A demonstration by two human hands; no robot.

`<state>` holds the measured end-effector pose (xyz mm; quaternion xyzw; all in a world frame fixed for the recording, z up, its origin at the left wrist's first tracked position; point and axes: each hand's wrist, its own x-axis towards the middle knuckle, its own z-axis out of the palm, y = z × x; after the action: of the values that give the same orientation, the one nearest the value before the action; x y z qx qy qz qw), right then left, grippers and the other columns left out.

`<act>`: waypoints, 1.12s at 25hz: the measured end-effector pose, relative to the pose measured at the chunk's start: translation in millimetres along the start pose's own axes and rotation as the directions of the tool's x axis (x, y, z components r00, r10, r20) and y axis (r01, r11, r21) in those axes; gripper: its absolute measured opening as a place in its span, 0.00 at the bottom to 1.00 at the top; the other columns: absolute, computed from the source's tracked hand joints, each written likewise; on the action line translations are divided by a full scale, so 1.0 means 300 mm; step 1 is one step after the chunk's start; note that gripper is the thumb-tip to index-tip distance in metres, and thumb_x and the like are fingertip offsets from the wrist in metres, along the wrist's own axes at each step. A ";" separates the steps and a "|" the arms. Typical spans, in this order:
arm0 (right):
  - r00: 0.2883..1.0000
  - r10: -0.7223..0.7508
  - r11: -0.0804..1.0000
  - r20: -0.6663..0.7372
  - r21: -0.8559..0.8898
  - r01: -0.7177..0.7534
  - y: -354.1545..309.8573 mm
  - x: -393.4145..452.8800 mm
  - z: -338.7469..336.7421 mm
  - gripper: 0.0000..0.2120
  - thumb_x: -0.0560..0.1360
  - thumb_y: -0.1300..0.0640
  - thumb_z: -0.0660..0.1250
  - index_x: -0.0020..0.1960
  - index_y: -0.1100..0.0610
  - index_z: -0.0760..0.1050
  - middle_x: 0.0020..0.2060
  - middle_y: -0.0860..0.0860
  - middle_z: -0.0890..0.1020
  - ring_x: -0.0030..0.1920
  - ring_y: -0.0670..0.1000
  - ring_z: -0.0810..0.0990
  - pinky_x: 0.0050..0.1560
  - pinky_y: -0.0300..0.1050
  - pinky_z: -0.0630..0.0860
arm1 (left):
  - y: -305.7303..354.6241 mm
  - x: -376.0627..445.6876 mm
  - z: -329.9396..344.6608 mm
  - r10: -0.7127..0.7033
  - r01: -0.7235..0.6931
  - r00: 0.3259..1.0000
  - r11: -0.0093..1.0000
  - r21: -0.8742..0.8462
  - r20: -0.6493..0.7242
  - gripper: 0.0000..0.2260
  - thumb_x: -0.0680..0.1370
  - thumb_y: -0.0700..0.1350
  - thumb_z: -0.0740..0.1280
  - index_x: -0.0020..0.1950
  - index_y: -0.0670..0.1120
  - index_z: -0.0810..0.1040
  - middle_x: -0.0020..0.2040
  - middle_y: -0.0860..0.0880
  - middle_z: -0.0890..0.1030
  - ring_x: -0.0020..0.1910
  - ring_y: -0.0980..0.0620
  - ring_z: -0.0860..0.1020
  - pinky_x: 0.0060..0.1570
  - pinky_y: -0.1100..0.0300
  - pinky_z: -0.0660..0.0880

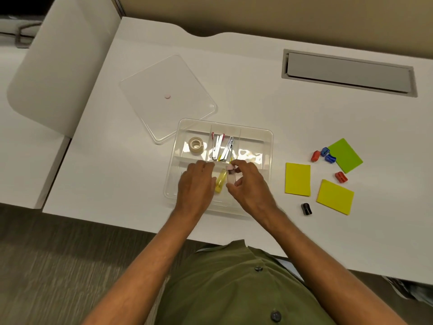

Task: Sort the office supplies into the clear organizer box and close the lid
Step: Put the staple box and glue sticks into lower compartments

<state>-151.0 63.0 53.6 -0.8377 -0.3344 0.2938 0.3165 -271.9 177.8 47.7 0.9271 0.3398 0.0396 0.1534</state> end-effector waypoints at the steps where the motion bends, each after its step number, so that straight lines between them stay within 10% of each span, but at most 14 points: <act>1: 1.000 -0.021 0.999 0.011 -0.028 0.021 -0.010 0.001 0.020 0.28 0.74 0.54 0.74 0.70 0.46 0.68 0.59 0.46 0.74 0.42 0.45 0.79 0.40 0.29 0.69 | -0.026 -0.011 -0.009 -0.022 0.023 0.999 1.000 0.022 -0.026 0.21 0.76 0.46 0.73 0.67 0.44 0.76 0.63 0.42 0.79 0.60 0.43 0.79 0.55 0.52 0.78; 11: 0.993 -0.026 0.807 0.118 -0.583 0.091 -0.123 0.008 0.133 0.28 0.77 0.60 0.73 0.72 0.61 0.67 0.71 0.60 0.69 0.49 0.53 0.83 0.49 0.41 0.79 | -0.163 -0.073 -0.013 -0.242 0.249 0.967 0.963 -0.105 0.074 0.34 0.76 0.52 0.73 0.77 0.45 0.63 0.78 0.43 0.62 0.77 0.44 0.61 0.70 0.47 0.69; 28: 0.974 -0.001 0.752 0.226 -0.642 0.149 -0.134 -0.008 0.139 0.27 0.76 0.63 0.73 0.72 0.63 0.69 0.70 0.61 0.72 0.53 0.57 0.84 0.52 0.46 0.80 | -0.157 -0.078 -0.015 -0.243 0.252 0.965 0.964 -0.083 0.103 0.32 0.78 0.53 0.71 0.77 0.44 0.63 0.79 0.42 0.60 0.78 0.43 0.59 0.72 0.44 0.69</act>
<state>-196.8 98.3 57.5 -0.8450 -0.4810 0.2325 -0.0222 -319.8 197.9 38.0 0.8698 0.4432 -0.0066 0.2168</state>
